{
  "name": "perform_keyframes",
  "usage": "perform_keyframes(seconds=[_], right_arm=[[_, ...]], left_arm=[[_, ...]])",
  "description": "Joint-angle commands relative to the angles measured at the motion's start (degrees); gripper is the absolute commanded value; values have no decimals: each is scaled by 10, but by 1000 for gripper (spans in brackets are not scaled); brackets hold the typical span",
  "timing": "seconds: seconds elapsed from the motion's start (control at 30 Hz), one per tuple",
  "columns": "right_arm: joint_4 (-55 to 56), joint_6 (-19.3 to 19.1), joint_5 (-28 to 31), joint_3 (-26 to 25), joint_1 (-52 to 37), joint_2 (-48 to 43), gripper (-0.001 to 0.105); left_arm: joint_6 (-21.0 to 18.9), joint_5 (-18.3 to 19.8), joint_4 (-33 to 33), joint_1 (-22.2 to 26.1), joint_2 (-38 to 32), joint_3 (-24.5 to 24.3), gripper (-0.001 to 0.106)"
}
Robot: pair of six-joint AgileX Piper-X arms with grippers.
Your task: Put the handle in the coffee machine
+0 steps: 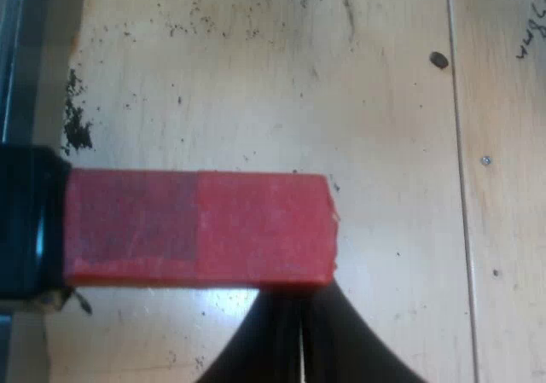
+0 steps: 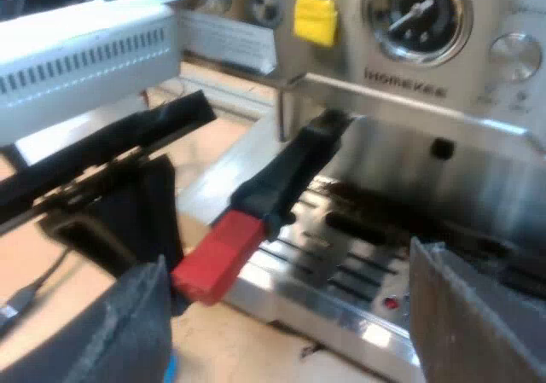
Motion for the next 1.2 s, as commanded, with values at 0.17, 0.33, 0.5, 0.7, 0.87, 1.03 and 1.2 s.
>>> perform_keyframes(seconds=[0.17,0.33,0.5,0.7,0.87,1.03,1.2], right_arm=[[13,7,-57,-10,0,-4,62],[13,7,-83,-10,0,-4,62],[26,28,-137,-26,-26,-4,62],[127,29,-206,-82,-95,-4,62],[173,17,-274,-115,-147,-4,62],[179,-9,-311,-125,-196,-4,62],[189,-36,-353,-139,-287,-4,62]], left_arm=[[-20,8,18,81,-79,-18,0],[-26,-38,22,147,-155,-18,0],[-75,-55,11,208,-225,-18,0],[-99,-72,8,252,-277,-18,4],[-138,-76,8,262,-295,-24,47],[-172,-76,6,262,-295,-67,73],[-238,-77,-56,262,-295,-107,83]])
